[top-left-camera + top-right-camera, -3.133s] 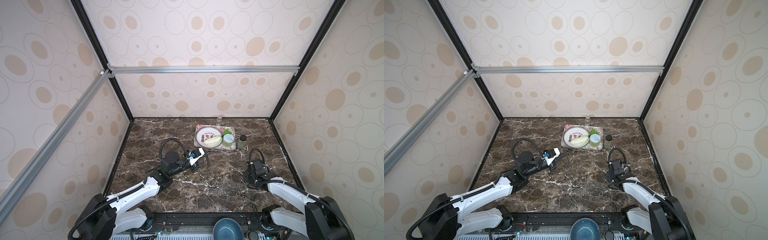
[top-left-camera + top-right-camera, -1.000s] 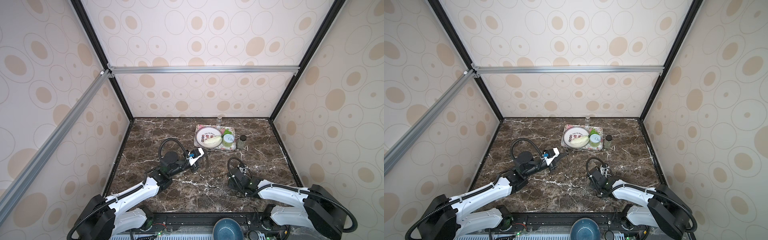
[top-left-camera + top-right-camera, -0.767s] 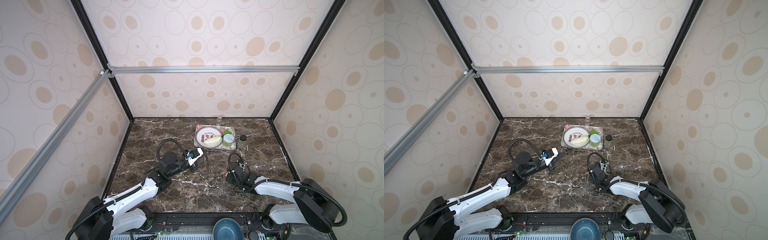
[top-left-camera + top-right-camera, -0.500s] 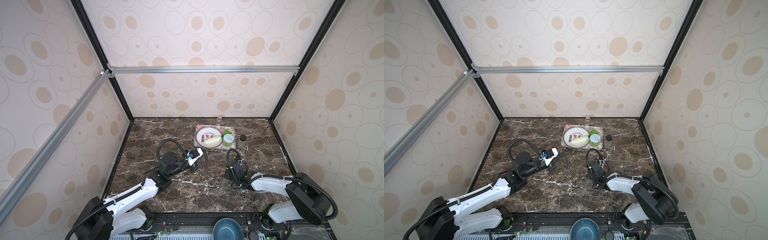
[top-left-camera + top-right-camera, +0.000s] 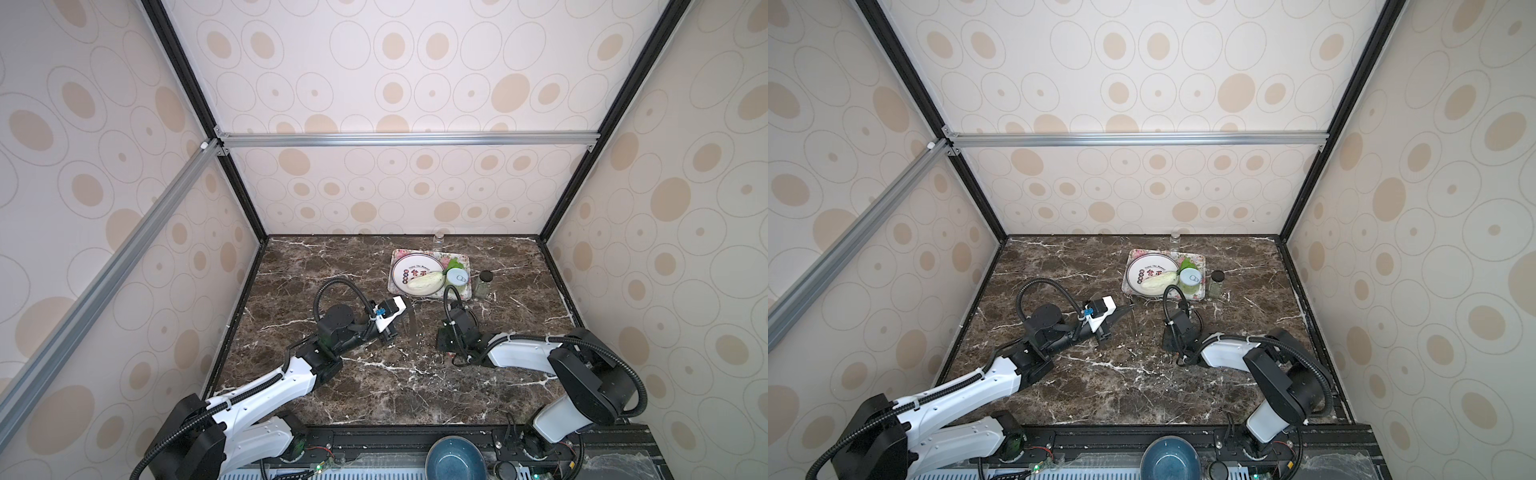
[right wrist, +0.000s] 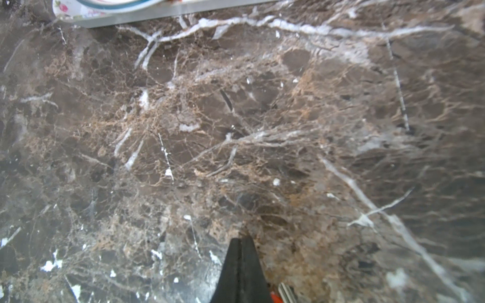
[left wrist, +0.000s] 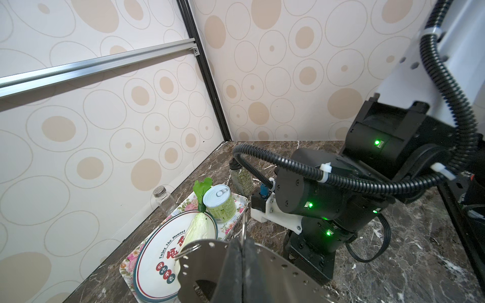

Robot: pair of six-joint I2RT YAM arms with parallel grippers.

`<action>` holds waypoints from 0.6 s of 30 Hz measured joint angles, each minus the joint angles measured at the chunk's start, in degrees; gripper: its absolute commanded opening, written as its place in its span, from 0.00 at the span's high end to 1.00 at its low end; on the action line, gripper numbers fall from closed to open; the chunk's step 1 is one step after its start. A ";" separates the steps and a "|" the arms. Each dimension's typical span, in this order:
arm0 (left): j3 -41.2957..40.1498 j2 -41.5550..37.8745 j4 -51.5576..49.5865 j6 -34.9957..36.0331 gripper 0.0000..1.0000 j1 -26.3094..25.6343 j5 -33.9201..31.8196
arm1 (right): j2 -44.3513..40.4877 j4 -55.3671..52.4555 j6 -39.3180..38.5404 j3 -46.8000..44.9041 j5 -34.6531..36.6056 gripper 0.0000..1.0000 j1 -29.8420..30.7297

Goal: Attach keys to a key ring
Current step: Move the key to the center of the table.

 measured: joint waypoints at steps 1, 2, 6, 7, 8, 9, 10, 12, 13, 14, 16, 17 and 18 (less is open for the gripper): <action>-0.02 -0.07 0.00 0.00 1.00 0.00 -0.02 | -0.02 -0.50 0.02 0.15 0.07 0.98 0.00; -0.02 -0.11 0.00 0.00 1.00 0.00 -0.04 | -0.07 -0.90 0.11 0.28 0.15 0.98 0.07; -0.07 -0.11 0.02 0.00 1.00 0.00 -0.09 | -1.40 -4.46 0.42 0.44 1.01 0.97 1.36; -0.07 -0.11 0.02 0.00 1.00 0.00 -0.15 | -1.84 -5.73 0.48 0.44 1.44 0.97 2.23; -0.07 -0.11 0.02 0.00 1.00 0.00 -0.20 | -2.21 -7.26 0.66 0.61 1.90 0.97 3.32; -0.07 -0.11 0.02 0.00 1.00 0.00 -0.20 | -2.38 -8.46 0.79 0.85 2.23 0.97 4.09; -0.07 -0.11 0.02 0.00 1.00 0.00 -0.20 | -2.49 -9.53 1.05 1.07 2.51 0.97 4.72; -0.07 -0.15 0.02 0.00 1.00 0.00 -0.20 | -3.04 -10.82 1.79 1.01 2.69 0.98 5.38; -0.07 -0.22 0.02 0.00 1.00 0.00 -0.20 | -3.67 -11.26 2.27 0.50 2.69 0.97 5.49; -0.07 -0.31 0.02 0.00 1.00 0.00 -0.20 | -4.52 -11.67 2.78 -0.15 2.67 0.97 5.60; -0.07 -0.46 0.04 -0.02 1.00 0.00 -0.20 | -6.60 -12.76 3.76 -1.75 2.67 0.97 5.66; -0.07 -0.52 0.04 0.00 1.00 0.00 -0.20 | -7.82 -13.55 4.28 -2.56 2.67 0.97 5.75; -0.07 -0.52 0.07 0.00 1.00 0.00 -0.20 | -8.79 -14.16 4.61 -3.21 2.64 0.97 5.86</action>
